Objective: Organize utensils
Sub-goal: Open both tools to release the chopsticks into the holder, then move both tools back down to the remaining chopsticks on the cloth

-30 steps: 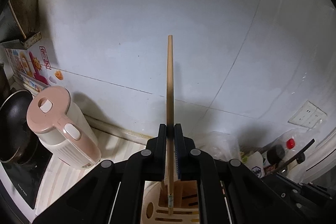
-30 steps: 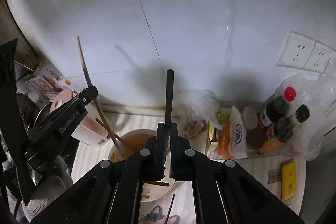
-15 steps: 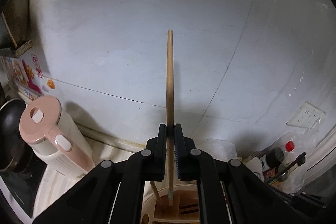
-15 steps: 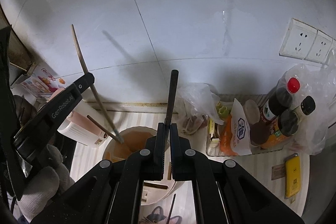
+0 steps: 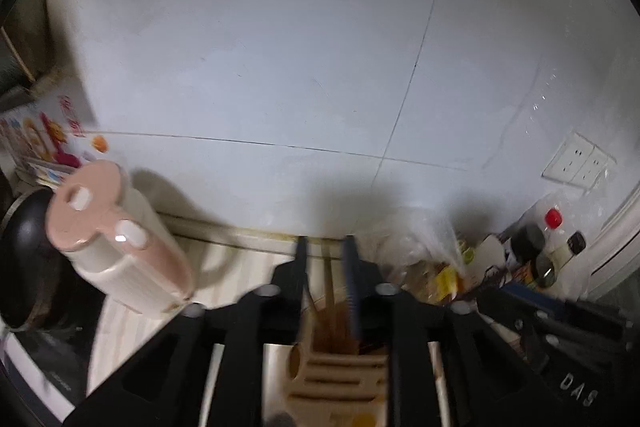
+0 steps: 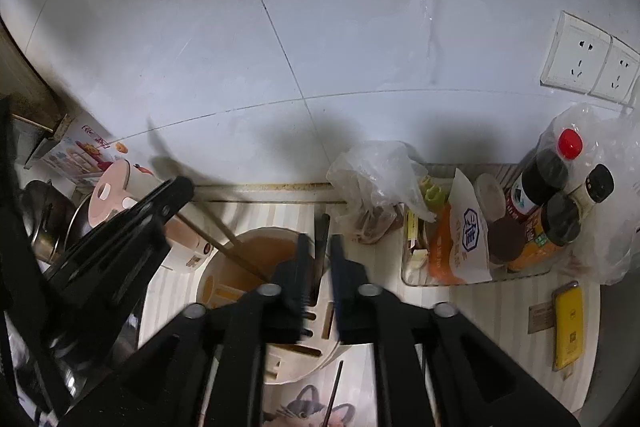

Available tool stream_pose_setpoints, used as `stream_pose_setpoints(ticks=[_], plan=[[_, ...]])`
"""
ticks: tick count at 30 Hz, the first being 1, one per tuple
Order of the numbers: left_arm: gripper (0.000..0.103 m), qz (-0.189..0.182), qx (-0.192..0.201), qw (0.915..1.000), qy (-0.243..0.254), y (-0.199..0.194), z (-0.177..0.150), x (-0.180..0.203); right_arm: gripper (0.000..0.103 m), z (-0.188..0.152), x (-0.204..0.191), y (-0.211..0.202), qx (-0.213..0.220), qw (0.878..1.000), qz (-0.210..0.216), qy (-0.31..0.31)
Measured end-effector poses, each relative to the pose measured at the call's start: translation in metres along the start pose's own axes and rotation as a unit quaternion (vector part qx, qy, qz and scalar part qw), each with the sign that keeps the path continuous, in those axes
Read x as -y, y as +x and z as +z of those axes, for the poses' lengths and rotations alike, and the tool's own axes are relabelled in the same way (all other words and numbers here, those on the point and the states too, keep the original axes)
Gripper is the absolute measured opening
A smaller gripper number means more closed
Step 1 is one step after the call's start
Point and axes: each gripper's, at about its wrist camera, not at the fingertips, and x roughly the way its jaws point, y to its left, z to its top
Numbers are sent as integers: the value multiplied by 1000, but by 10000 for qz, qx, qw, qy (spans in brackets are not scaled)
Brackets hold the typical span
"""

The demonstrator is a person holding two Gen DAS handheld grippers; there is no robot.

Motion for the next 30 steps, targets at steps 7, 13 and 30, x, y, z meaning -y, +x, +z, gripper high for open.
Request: stream_pose_setpoints(ticks=[7,13,30], plan=[[101,401,238,9989,-8,-47,-14,-19,53,-11,5,-32,277,9995,79,102],[103,553,124,9984,43,-70,-53,-30,76,-38,17,-71,696,9974,-34,187],[90,197,-2251,9739,224,44,-232,17,14,-181,119,6,-533,9899,-538,1196]])
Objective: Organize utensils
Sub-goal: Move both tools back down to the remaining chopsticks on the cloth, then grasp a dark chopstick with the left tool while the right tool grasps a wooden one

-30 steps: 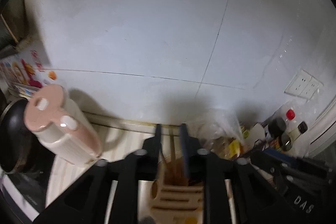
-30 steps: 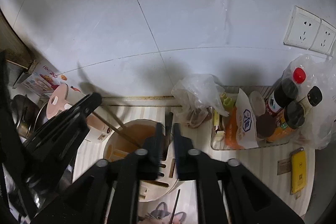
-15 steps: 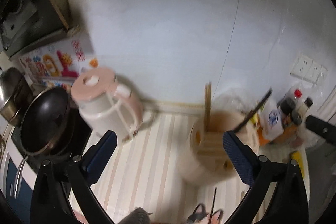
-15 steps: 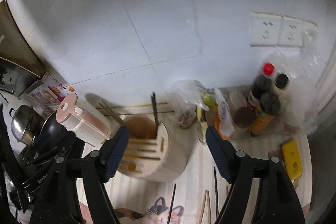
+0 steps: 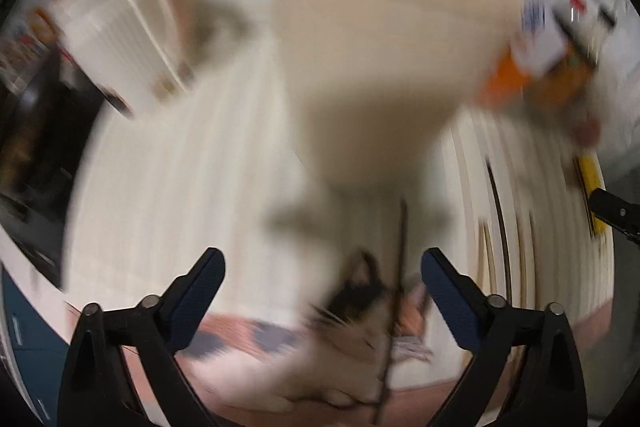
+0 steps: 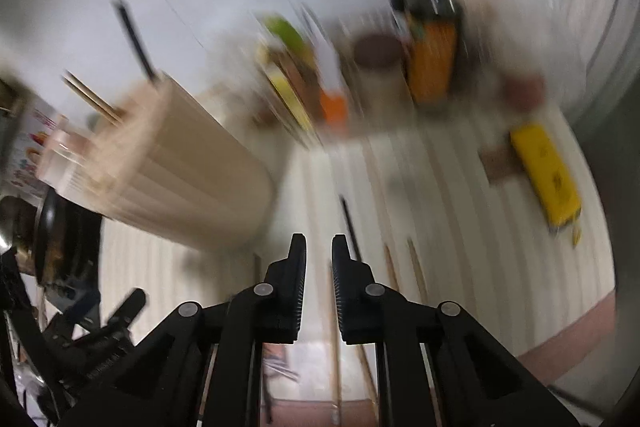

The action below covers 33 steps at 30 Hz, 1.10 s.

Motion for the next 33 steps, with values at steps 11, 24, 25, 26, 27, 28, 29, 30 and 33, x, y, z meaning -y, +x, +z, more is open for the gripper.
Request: stream_pose_setpoints(ticks=[11,24,25,26,27,28,29,30,33], plan=[[46,346,-573,9937,898,76,-27,51,14,-60,35,80,-1469,9889,168,166],[4,669,-678,9952,209,69,-38,-13,11,-90,-15,121,-2023,9747,-624,-718],[4,641,-683,9955,153,68,-38,-17,7,-91,-20,121,-2000,9742,-699,-779],[5,626,-681,9956,122,67,-39,-20,7,-92,-26,122,-1961,9737,-782,-851],[5,606,-675,9958,108,67,-39,-21,7,-94,-33,123,-1944,9733,-777,-943],[5,603,-668,9959,113,67,-39,-22,7,-95,-40,124,-1958,9727,-727,-1010],[5,604,-661,9959,112,68,-40,-24,7,-97,-46,125,-1989,9716,-697,-1079],[5,609,-656,9959,110,68,-40,-24,7,-99,-52,126,-2004,9698,-740,-1178],[5,596,-638,9961,93,67,-42,-26,7,-101,-58,128,-2105,9656,-840,-1273]])
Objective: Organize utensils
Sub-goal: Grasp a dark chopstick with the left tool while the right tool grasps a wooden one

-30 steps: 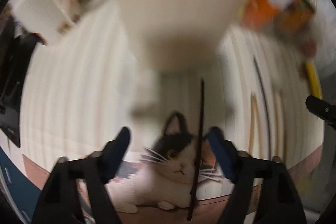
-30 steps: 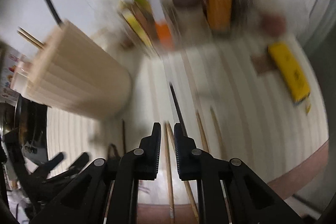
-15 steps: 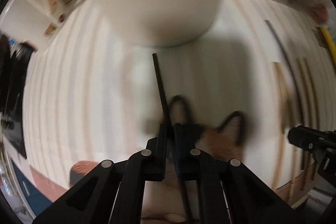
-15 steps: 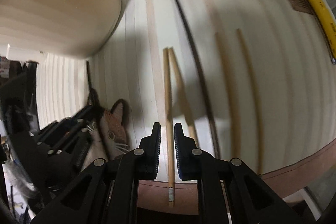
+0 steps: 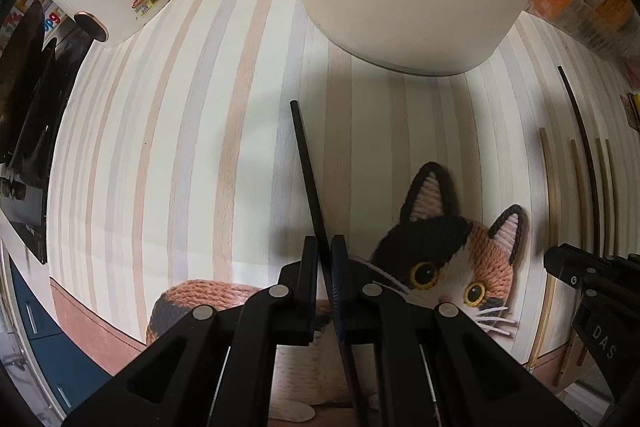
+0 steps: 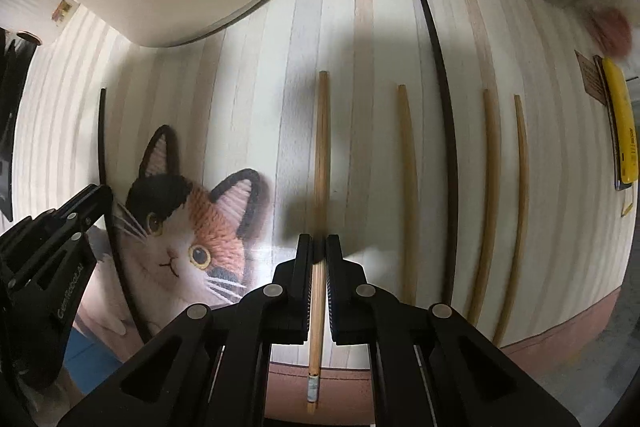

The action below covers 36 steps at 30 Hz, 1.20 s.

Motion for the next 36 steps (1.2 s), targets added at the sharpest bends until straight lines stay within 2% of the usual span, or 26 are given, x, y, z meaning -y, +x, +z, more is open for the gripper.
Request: stream_pose_setpoints(ticks=[3,7,12,15,19,25,36], plan=[[5,-26,-3,10000,-16,-3,0,-15,7,2,-1,1,-59,10000,31,34],[4,18,2,10000,71,-3,4,-5,7,13,2,6,-97,9999,20,61],[4,194,113,9983,537,-1,9,8,7,26,-2,3,-89,9999,-120,25],[4,114,44,9988,471,0,11,6,7,23,-6,6,82,9989,-469,12],[4,125,31,9990,432,2,11,6,7,29,1,6,-18,9995,-292,154],[4,74,5,9993,356,1,14,4,8,40,1,9,-147,9995,-278,78],[4,128,56,9993,343,2,16,7,8,43,4,6,-95,9996,-239,114]])
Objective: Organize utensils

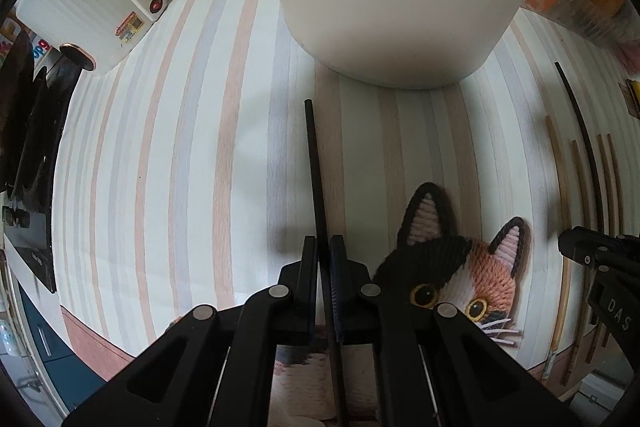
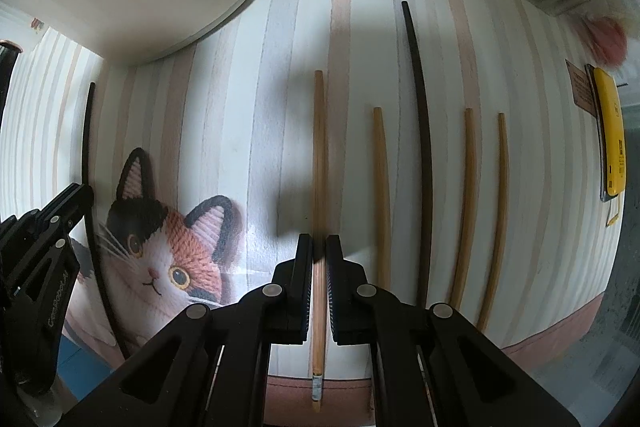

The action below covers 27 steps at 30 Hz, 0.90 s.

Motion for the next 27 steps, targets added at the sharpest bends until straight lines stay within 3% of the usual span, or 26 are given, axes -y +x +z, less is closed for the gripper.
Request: stream_pose_setpoints(ticks=[5,14,20,27], plan=[[3,109,270,9994,-179,-18,-4,-13,7,-14,16,-9,393,9980,183,454],[3,97,1322,9895,-572,-102,1,-54,7,-25,40,-76,1421,9859,404,791],[2,-8,1892,9774,-944,-151,1,-78,7,-29,37,-121,1981,9748,622,820],[0,-334,2573,9582,-1205,-218,10,-96,7,-27,24,-191,2778,9527,1018,698]])
